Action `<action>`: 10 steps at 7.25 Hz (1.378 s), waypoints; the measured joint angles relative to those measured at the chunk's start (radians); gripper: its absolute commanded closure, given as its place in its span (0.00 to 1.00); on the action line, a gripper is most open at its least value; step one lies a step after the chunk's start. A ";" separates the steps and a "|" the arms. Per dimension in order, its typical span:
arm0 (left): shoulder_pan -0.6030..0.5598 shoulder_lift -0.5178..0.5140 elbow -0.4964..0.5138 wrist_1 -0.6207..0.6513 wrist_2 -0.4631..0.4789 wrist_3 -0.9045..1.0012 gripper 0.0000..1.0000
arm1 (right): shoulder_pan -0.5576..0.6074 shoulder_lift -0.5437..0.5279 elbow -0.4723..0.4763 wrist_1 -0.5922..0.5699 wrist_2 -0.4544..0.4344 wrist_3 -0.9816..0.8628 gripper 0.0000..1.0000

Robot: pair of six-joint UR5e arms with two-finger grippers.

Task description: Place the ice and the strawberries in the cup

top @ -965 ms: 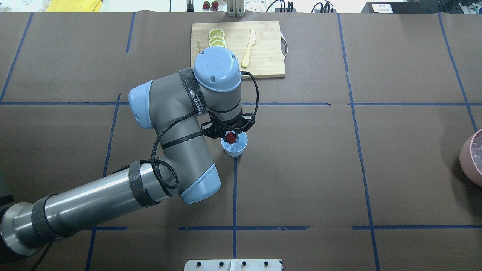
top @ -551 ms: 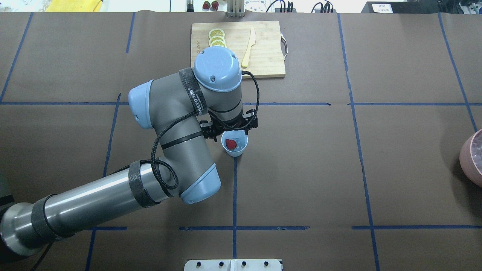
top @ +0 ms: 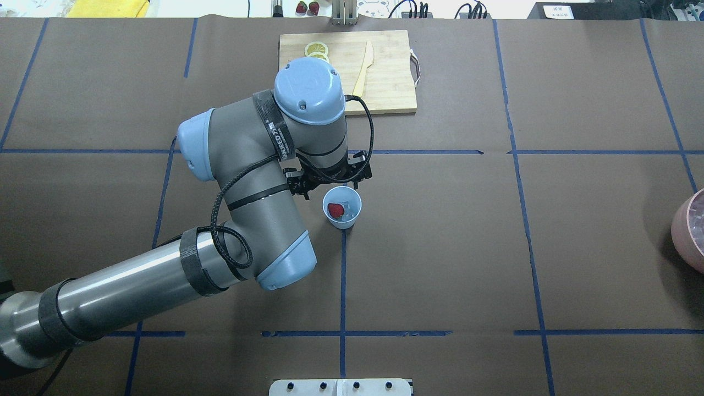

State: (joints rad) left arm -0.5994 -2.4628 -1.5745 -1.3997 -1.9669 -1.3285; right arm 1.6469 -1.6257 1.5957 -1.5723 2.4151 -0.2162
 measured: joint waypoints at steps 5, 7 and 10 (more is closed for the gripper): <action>-0.214 0.242 -0.292 0.222 -0.035 0.425 0.00 | 0.000 0.004 0.006 0.000 -0.001 0.000 0.01; -0.363 0.357 -0.320 0.239 -0.125 0.680 0.00 | -0.001 0.006 0.005 0.000 -0.002 0.000 0.01; -0.566 0.488 -0.263 0.233 -0.245 1.011 0.00 | -0.001 0.006 0.002 0.009 -0.004 -0.001 0.01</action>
State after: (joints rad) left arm -1.1653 -1.9751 -1.8371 -1.1665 -2.2116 -0.3178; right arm 1.6460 -1.6198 1.5978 -1.5630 2.4113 -0.2177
